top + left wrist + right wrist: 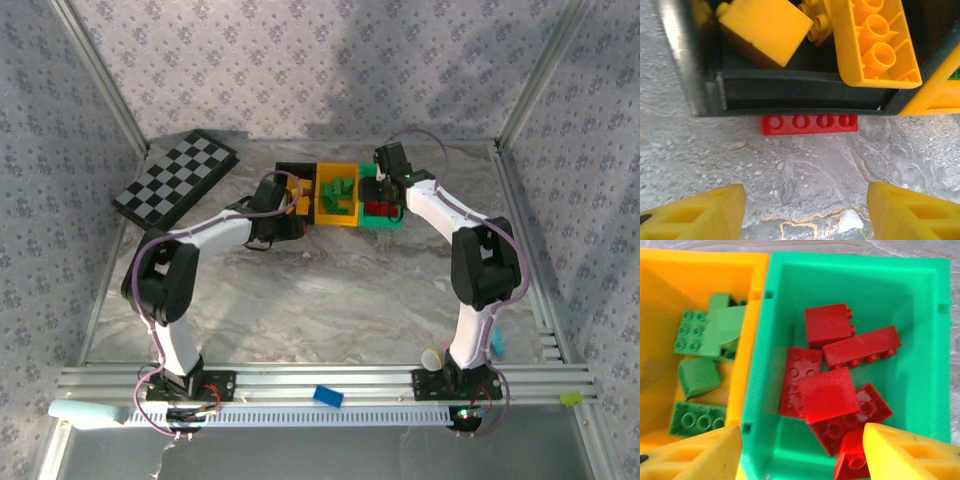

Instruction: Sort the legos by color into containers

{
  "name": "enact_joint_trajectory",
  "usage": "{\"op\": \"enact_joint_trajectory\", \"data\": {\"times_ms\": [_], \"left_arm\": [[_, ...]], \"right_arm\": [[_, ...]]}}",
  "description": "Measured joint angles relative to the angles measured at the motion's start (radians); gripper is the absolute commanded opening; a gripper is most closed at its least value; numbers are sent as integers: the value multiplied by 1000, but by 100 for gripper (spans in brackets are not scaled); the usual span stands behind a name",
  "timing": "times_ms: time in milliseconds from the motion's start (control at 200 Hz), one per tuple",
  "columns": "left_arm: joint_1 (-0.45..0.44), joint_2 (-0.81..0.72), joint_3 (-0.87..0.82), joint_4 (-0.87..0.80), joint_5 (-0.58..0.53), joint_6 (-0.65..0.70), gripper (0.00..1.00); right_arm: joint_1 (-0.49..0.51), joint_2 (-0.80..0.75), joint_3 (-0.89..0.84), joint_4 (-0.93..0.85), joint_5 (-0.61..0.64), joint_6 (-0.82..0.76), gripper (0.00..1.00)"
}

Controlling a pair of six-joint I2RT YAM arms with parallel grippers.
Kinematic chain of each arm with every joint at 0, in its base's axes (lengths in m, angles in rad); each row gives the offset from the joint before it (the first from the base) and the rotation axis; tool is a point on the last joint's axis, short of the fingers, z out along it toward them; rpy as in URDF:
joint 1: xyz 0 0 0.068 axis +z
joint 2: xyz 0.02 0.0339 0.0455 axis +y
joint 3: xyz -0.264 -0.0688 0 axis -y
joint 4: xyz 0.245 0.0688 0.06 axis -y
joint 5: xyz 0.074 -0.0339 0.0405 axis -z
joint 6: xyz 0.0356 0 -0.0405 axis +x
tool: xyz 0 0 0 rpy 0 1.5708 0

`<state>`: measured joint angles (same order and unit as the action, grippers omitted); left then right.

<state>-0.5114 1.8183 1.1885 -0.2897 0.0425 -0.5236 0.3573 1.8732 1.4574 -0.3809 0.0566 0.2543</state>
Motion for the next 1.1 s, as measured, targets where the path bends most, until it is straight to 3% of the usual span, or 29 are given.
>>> {"op": "enact_joint_trajectory", "data": {"times_ms": [170, 520, 765, 1099], "left_arm": [[-13, 89, 72, -39, -27, 53, 78], [-6, 163, 172, -93, -51, 125, 78], [10, 196, 215, -104, -28, 139, 78], [19, 274, 304, -105, 23, 149, 78]], "right_arm": [[51, -77, -57, -4, -5, 0, 66], [148, -127, -209, 19, -104, 16, 62], [151, -16, -209, 20, -159, 34, 62], [132, 170, -4, 12, -168, 34, 62]]}}
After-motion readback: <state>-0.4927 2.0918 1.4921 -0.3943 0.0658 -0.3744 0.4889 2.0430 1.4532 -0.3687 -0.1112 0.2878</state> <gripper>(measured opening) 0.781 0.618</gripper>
